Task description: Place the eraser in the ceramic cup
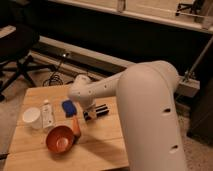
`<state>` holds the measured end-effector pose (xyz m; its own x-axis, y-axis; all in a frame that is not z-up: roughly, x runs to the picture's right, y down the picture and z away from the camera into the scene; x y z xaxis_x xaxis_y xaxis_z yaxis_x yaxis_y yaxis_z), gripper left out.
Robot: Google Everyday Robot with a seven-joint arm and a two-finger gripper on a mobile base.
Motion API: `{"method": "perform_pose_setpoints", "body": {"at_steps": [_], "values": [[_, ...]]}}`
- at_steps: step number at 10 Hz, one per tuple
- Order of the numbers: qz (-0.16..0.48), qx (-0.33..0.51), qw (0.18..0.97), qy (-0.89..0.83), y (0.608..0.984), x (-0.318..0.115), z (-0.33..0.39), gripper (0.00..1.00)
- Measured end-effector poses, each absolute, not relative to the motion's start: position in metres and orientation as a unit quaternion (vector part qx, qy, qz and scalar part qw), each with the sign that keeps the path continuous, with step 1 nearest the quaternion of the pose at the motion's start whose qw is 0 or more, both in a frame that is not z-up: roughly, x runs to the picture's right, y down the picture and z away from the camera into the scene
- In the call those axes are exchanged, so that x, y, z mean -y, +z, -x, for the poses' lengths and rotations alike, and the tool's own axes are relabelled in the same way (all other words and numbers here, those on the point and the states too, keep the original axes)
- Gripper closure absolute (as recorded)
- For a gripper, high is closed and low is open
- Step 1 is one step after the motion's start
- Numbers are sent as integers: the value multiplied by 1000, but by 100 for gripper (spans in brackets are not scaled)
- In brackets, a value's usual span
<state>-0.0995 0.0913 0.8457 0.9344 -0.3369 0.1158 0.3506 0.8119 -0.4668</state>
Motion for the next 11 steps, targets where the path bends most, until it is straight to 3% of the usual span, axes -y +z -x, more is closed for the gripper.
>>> {"method": "perform_pose_setpoints", "body": {"at_steps": [4,6,11], "values": [[123,147,981,-21,782,81,176,100],[123,219,968,7,776,97,226,100],[218,426,878,12,752,57,347,100]]}}
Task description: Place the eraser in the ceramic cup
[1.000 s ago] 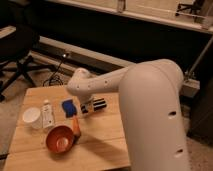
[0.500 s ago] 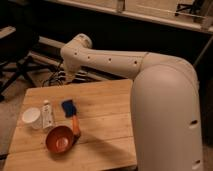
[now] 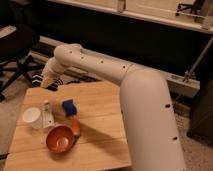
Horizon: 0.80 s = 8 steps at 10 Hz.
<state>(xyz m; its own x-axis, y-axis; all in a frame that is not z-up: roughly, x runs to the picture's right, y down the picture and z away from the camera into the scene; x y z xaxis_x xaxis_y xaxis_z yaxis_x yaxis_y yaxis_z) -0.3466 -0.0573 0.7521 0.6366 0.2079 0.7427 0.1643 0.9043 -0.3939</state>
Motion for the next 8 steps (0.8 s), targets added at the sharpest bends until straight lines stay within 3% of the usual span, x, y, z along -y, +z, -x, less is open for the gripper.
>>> {"method": "perform_pose_setpoints", "body": {"at_steps": [3,8], "values": [[275,505,818,-15,731,44,358,100],[338,561,754,-53,711,35,365,100]]}}
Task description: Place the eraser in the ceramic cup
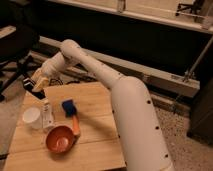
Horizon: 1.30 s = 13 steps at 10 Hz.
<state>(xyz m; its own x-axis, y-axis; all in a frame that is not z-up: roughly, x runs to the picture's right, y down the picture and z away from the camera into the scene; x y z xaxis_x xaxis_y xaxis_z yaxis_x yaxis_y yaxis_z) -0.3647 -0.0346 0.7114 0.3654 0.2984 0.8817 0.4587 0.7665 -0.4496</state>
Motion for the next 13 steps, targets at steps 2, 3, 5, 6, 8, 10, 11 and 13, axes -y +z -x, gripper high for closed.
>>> {"method": "perform_pose_setpoints", "body": {"at_steps": [2,3,5,6,8,10,11,13], "values": [[357,576,730,-86,701,25,375,100],[364,579,722,-102,698,20,378,100],[380,580,709,-127,693,10,381,100],[386,580,704,-135,691,6,382,100],[401,579,693,-150,688,-5,383,100],[413,580,684,-161,684,-15,385,100],[420,580,677,-167,682,-21,387,100],[429,582,668,-175,680,-28,390,100]]}}
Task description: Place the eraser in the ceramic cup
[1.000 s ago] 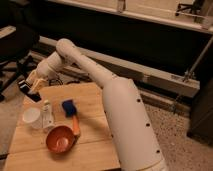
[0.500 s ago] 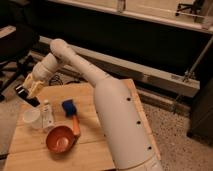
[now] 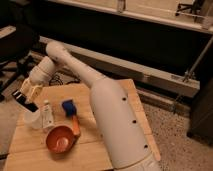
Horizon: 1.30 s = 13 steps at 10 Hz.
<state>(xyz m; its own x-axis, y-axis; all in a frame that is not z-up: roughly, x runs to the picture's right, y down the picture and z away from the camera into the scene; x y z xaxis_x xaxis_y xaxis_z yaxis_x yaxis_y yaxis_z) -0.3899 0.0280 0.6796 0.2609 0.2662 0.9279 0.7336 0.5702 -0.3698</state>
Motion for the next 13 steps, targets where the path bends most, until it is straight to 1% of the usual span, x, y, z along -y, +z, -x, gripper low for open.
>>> {"method": "perform_pose_setpoints", "body": {"at_steps": [5,13], "values": [[441,589,652,-187,680,-38,406,100],[464,580,646,-174,698,-45,411,100]]}}
